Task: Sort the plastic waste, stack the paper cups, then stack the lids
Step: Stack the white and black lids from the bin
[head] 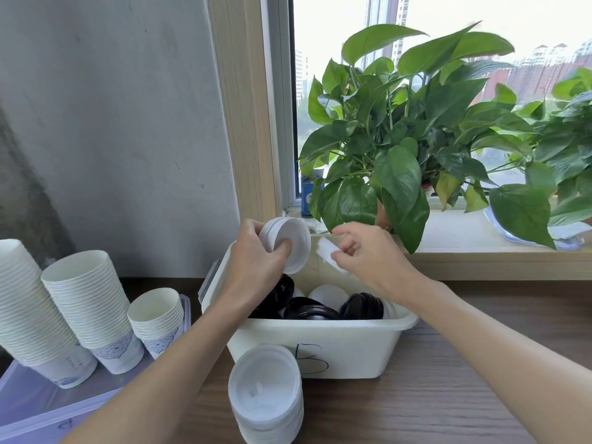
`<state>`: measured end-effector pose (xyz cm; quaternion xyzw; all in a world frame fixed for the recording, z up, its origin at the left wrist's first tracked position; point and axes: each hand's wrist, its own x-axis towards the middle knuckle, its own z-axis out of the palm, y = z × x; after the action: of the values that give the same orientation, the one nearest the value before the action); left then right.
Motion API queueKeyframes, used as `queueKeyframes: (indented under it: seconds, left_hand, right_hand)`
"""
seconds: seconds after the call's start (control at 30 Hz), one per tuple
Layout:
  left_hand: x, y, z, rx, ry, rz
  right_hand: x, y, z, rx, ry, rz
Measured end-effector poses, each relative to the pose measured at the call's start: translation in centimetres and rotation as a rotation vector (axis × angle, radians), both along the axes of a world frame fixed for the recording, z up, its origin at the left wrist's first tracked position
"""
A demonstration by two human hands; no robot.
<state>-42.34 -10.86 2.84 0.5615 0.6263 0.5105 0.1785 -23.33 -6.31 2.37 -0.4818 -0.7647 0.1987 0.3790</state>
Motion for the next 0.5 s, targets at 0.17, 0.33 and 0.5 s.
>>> queueKeyframes:
  seconds: [0.17, 0.33, 0.5]
  left_hand:
    - [0.2, -0.3, 0.4, -0.036, -0.075, 0.021]
    - [0.5, -0.9, 0.8, -0.039, -0.126, -0.046]
    - [0.7, -1.1, 0.9, -0.012, -0.197, -0.239]
  right_hand:
    - [-2.1, -2.4, 0.8, 0.117, 0.301, -0.012]
    - [-3.7, -3.7, 0.9, 0.150, 0.349, 0.101]
    - [-4.0, -3.4, 0.6, 0.128, 0.367, 0.157]
